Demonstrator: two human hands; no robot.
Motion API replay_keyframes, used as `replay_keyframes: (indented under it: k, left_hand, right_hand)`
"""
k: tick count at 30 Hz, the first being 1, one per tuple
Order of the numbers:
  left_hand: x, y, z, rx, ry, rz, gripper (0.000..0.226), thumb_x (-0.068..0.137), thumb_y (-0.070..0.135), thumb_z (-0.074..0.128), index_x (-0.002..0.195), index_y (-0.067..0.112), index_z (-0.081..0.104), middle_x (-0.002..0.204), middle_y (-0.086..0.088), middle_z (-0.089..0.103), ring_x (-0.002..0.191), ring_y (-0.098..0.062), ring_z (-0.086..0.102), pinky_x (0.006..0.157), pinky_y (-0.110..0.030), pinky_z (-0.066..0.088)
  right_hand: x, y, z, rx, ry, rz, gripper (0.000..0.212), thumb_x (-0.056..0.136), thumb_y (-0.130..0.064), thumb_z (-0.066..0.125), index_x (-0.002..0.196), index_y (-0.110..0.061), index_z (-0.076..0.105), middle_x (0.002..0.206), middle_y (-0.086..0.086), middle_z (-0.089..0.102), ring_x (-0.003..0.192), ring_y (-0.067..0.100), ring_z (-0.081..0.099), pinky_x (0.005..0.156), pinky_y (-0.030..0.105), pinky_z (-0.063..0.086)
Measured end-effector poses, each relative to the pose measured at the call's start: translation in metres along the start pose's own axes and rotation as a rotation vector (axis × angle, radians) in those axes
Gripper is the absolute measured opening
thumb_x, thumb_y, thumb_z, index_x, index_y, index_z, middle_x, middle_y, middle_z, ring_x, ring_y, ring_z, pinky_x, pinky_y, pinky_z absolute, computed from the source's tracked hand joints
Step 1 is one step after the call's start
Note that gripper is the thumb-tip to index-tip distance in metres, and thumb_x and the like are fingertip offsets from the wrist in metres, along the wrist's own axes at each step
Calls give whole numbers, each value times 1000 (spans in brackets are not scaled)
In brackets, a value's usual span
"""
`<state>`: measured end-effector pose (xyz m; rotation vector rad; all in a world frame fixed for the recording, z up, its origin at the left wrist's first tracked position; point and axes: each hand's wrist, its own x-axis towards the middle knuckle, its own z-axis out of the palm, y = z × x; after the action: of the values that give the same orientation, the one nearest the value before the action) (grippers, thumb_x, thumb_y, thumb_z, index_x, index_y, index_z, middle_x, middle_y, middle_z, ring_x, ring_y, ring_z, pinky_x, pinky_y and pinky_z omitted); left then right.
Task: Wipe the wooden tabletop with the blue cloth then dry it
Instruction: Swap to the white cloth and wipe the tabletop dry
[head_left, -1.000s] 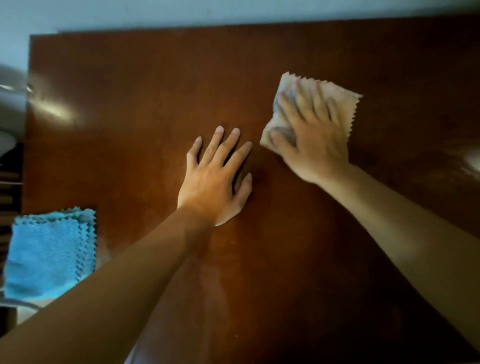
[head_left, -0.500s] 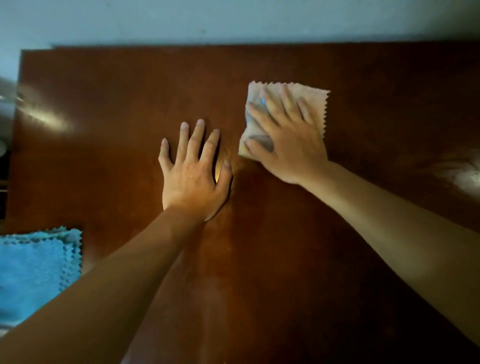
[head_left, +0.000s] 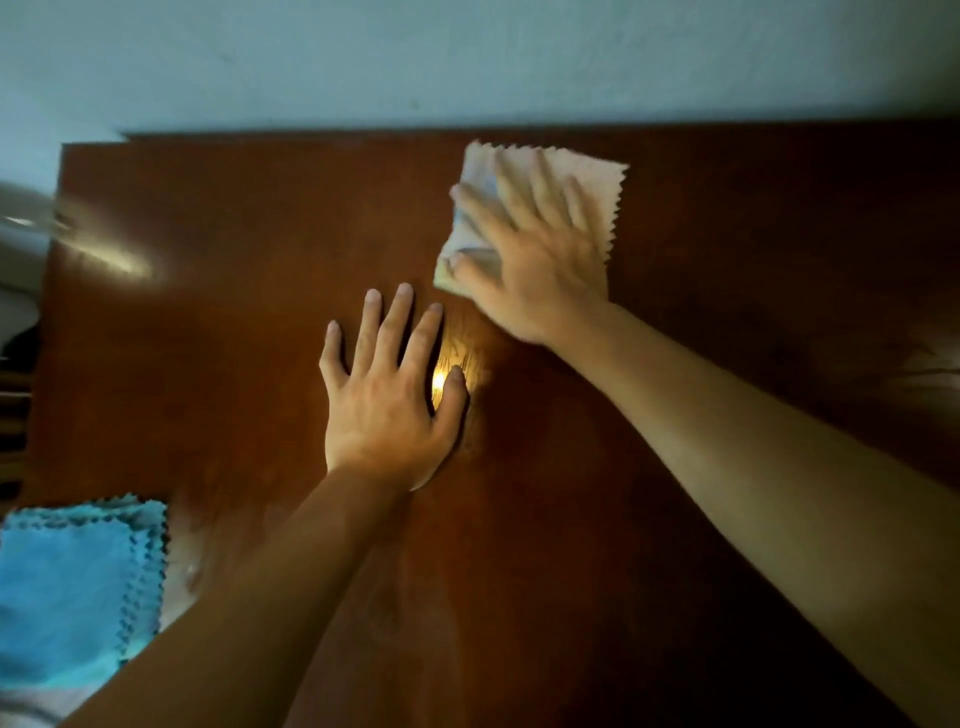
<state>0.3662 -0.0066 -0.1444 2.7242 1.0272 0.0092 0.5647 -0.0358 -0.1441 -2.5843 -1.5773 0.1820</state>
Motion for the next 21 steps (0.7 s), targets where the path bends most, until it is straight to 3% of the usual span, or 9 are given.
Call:
replay_keyframes:
  k: [5, 10, 13, 16, 19, 21]
  left_hand:
    - [0, -3, 4, 9, 16, -2, 64, 99, 54, 29, 152, 18, 34, 166, -5, 22, 155, -24, 6, 122, -57, 4]
    - [0, 0, 0, -5, 0, -11, 65, 100, 55, 26, 154, 20, 31, 166, -5, 21, 155, -23, 4, 123, -55, 2]
    - [0, 3, -2, -9, -3, -20, 65, 99, 52, 29, 153, 17, 34, 165, -8, 23, 155, -25, 7, 122, -55, 3]
    - [-1, 10, -7, -1, 28, -30, 61, 98, 46, 36, 149, 13, 41, 160, -12, 33, 152, -28, 18, 120, -56, 8]
    - [-4, 32, -7, 6, 22, 29, 59, 97, 44, 36, 147, 13, 44, 157, -13, 38, 150, -28, 25, 119, -55, 10]
    - [-9, 51, -1, 16, -30, 84, 62, 97, 47, 28, 150, 16, 41, 161, -11, 31, 153, -28, 18, 119, -55, 7]
  right_hand:
    - [-15, -5, 7, -36, 43, -135, 65, 98, -66, 26, 157, -39, 36, 170, -3, 23, 159, 27, 12, 127, 50, 9]
    - [-16, 97, -12, -29, 71, 202, 68, 98, -67, 29, 157, -34, 37, 169, 3, 25, 157, 31, 17, 125, 47, 15]
    - [-16, 134, -23, -30, 53, 333, 70, 97, -62, 24, 159, -29, 30, 170, 7, 20, 157, 35, 14, 124, 54, 14]
    - [-10, 91, -16, 43, 38, 360, 68, 99, -63, 27, 160, -34, 27, 172, 4, 13, 158, 34, 7, 126, 55, 6]
    - [-15, 29, -4, 48, 12, 158, 66, 98, -64, 33, 158, -38, 31, 172, 2, 16, 159, 32, 7, 126, 53, 3]
    - [-20, 24, -2, 49, 15, 83, 66, 98, -64, 31, 158, -37, 33, 171, 1, 19, 159, 30, 8, 127, 52, 4]
